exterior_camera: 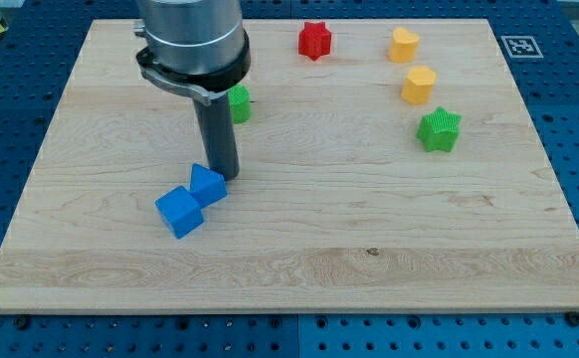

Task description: Move the green star to the center

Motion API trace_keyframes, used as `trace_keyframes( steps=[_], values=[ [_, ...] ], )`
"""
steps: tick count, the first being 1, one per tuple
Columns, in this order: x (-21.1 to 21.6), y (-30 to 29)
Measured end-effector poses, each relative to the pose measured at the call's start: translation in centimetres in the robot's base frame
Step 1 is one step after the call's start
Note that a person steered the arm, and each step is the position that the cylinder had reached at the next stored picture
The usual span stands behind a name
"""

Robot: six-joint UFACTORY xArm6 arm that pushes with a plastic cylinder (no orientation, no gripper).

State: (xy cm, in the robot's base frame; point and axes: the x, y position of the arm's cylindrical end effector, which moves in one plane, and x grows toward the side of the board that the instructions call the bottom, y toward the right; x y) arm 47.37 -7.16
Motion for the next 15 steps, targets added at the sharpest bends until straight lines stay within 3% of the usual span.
trace_keyframes(
  steps=[5, 8, 13, 14, 15],
  values=[
    [1.3, 14.4],
    [2.7, 26.3],
    [3.5, 29.9],
    [2.8, 30.9],
    [-1.0, 32.7]
  ],
)
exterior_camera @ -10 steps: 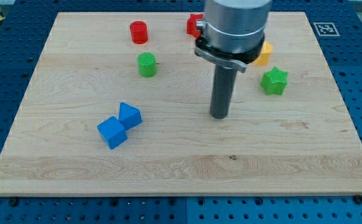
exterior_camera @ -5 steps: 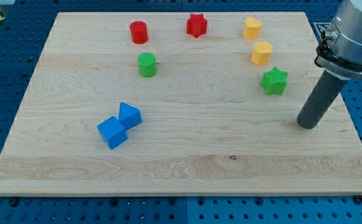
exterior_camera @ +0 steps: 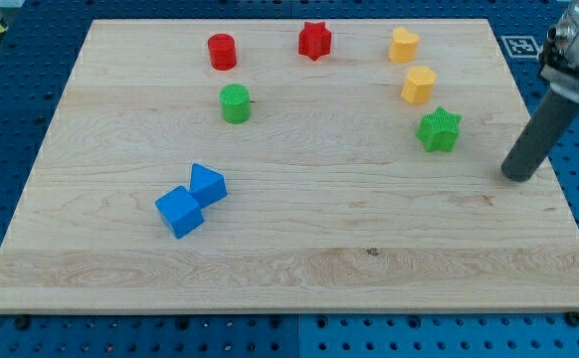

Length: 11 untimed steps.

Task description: Move the green star to the center

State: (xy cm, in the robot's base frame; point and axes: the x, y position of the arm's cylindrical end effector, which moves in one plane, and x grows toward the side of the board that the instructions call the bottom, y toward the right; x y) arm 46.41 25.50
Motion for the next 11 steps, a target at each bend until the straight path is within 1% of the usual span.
trace_keyframes(
  steps=[1, 2, 6, 8, 9, 10, 11],
  values=[
    [-4.3, 0.0],
    [-4.9, -2.3],
    [-5.2, -3.7],
    [-5.4, -9.9],
    [-4.7, -11.6],
    [-1.9, -11.8],
    [-1.9, -14.5]
  ],
)
